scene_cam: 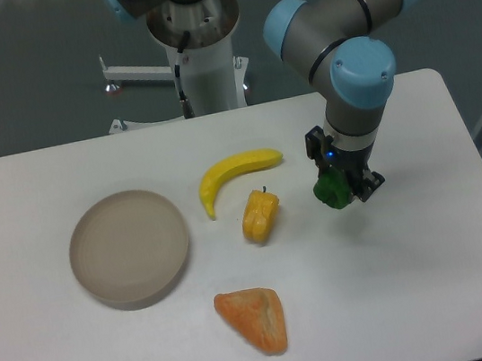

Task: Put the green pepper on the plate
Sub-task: 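Hold the green pepper in the gripper above the table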

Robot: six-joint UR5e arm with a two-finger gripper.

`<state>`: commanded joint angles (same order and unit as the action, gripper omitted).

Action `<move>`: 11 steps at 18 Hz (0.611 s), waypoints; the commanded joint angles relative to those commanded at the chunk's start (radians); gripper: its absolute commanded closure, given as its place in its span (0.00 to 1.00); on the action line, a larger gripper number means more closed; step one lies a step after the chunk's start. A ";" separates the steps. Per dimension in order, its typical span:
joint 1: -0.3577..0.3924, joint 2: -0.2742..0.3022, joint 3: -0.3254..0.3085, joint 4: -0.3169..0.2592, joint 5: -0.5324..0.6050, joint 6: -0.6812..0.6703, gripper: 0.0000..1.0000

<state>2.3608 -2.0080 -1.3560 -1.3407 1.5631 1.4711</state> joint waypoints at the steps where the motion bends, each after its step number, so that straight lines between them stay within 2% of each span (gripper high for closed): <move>1: -0.002 0.000 -0.002 0.002 0.000 -0.003 0.69; 7: -0.014 0.011 0.005 -0.008 -0.002 -0.037 0.68; 11: -0.095 0.067 -0.026 -0.023 -0.024 -0.074 0.65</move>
<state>2.2659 -1.9406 -1.3820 -1.3636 1.5387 1.3976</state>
